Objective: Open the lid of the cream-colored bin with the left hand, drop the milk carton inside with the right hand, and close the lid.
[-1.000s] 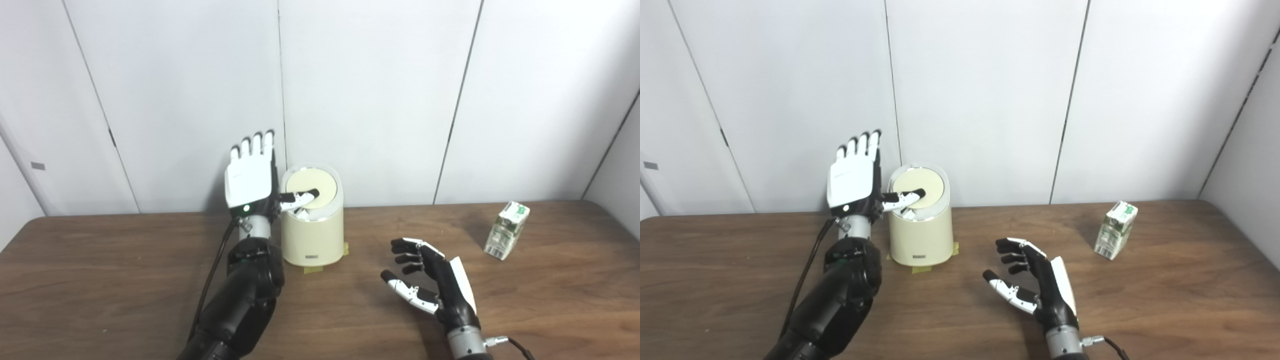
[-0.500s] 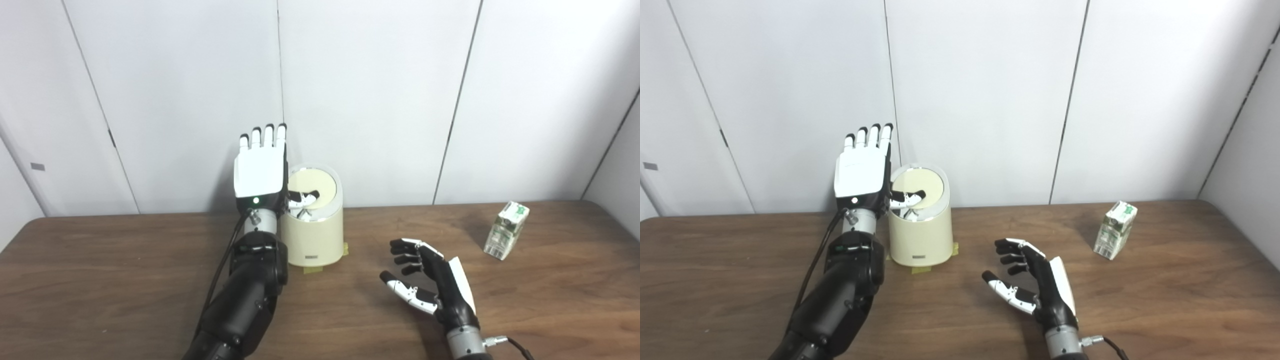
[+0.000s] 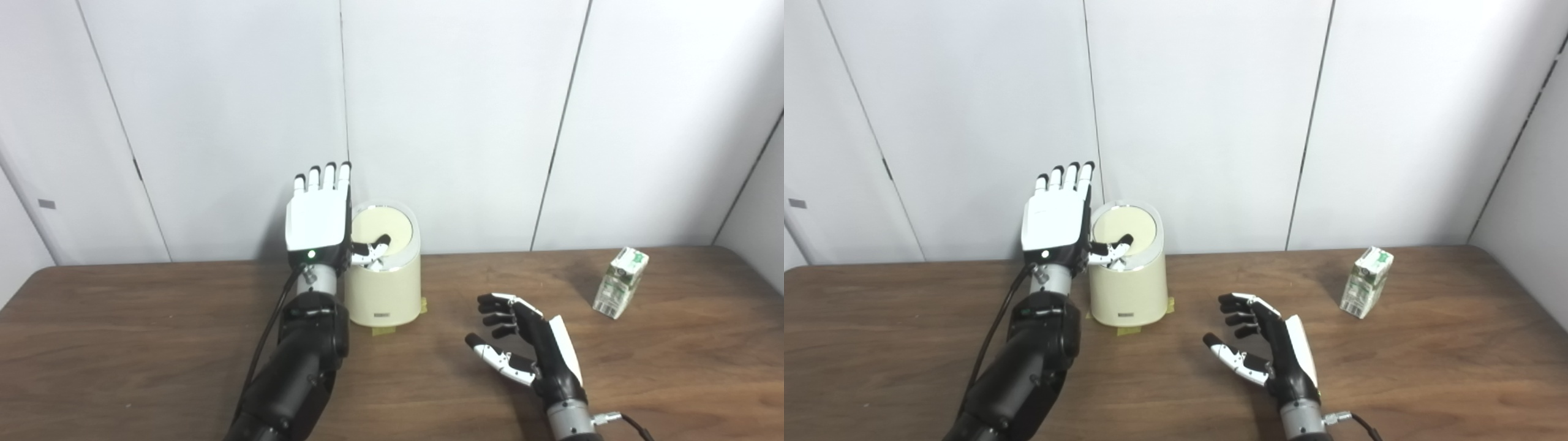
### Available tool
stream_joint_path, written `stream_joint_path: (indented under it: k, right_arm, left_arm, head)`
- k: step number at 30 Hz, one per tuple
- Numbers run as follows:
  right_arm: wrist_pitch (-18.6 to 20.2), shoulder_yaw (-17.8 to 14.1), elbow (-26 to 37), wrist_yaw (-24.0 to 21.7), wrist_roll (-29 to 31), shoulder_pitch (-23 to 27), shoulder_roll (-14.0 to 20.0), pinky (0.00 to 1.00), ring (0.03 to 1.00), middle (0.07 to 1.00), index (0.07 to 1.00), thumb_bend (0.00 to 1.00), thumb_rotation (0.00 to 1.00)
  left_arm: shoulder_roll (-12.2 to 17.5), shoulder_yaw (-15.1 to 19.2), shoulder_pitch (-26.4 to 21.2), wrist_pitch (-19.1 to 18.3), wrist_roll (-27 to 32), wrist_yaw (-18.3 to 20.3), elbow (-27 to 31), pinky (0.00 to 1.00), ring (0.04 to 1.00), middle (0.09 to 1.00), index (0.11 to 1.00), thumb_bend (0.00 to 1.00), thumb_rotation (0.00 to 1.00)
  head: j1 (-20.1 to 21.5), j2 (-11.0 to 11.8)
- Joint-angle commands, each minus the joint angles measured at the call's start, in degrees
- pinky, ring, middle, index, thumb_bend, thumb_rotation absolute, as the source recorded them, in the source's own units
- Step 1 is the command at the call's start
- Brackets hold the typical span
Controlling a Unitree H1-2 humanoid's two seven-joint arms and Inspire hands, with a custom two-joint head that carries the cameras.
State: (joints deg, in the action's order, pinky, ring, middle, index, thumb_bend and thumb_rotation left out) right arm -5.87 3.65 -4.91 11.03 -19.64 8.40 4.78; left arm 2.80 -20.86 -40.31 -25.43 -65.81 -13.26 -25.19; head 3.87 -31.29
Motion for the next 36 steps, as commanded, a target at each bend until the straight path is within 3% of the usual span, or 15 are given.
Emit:
stream_joint_path:
  k: [1,3,4,8,14,20,22,25,28,34,36]
  right_arm:
    - [-0.4,-0.2,-0.4,-0.1,-0.8,-0.9,1.0,0.55,0.641,0.678,0.680,0.31,0.24]
    - [-0.7,-0.1,-0.7,0.1,-0.9,-0.9,1.0,0.55,0.644,0.679,0.679,0.31,0.25]
    - [-0.9,-0.1,-0.8,0.2,-1.0,-0.9,1.1,0.55,0.642,0.677,0.678,0.31,0.26]
    - [-0.3,0.1,-0.7,0.4,-2.0,-0.9,1.2,0.55,0.638,0.676,0.680,0.30,0.27]
    - [0.0,0.3,-0.7,-0.1,-1.4,-0.9,1.2,0.56,0.651,0.684,0.685,0.30,0.27]
    - [0.1,0.2,-0.2,-0.5,-1.0,-1.1,1.6,0.53,0.634,0.678,0.687,0.31,0.25]
    - [-0.1,0.2,-0.3,-0.6,-0.9,-1.1,1.7,0.54,0.637,0.682,0.687,0.31,0.23]
    - [-0.4,0.0,-0.4,-0.4,-0.7,-1.2,1.5,0.53,0.634,0.677,0.686,0.31,0.23]
    - [-1.6,0.0,-0.7,0.4,-1.3,-1.1,1.6,0.54,0.632,0.671,0.680,0.30,0.22]
    - [-3.1,-0.8,0.1,1.0,0.6,-1.2,1.0,0.56,0.654,0.689,0.682,0.31,0.28]
    - [-3.4,-1.3,1.4,1.2,0.7,-1.0,1.0,0.57,0.659,0.692,0.681,0.31,0.24]
  left_arm:
    - [0.7,1.1,-0.5,1.4,2.9,-2.0,-0.2,1.00,1.000,1.000,1.000,0.63,0.82]
    - [0.0,2.8,-0.2,3.7,6.6,-5.5,-0.6,1.00,1.000,1.000,1.000,0.59,0.96]
    - [-0.2,3.3,-0.1,4.5,7.8,-6.9,-0.9,1.00,1.000,1.000,1.000,0.60,0.98]
    - [-0.4,4.1,-0.4,6.3,11.0,-10.7,-2.1,1.00,1.000,1.000,1.000,0.60,1.00]
    - [1.2,3.1,1.7,7.4,12.6,-10.5,3.7,1.00,1.000,1.000,1.000,0.59,1.00]
    - [2.7,5.9,9.8,19.0,19.6,-14.9,12.1,1.00,1.000,1.000,1.000,0.49,1.00]
    - [2.7,7.6,13.0,24.8,23.5,-16.5,14.4,1.00,1.000,1.000,1.000,0.48,1.00]
    - [2.3,9.9,17.4,33.3,30.3,-16.3,17.5,1.00,1.000,1.000,1.000,0.39,1.00]
    - [2.0,11.4,21.8,38.0,34.6,-15.2,20.8,0.98,0.960,0.960,0.951,0.36,1.00]
    - [2.1,13.7,28.8,41.6,41.8,-10.6,25.4,0.85,0.910,0.911,0.895,0.30,1.00]
    - [2.2,14.4,30.6,43.2,43.5,-9.5,25.4,0.84,0.903,0.904,0.885,0.29,1.00]
  head:
    - [0.1,0.0]
    - [0.2,0.1]
    - [0.2,0.1]
    - [0.0,0.1]
    - [0.2,0.1]
    - [-0.3,0.0]
    - [-0.1,0.1]
    - [0.1,0.0]
    - [0.0,0.0]
    - [0.1,0.1]
    - [-0.4,0.0]
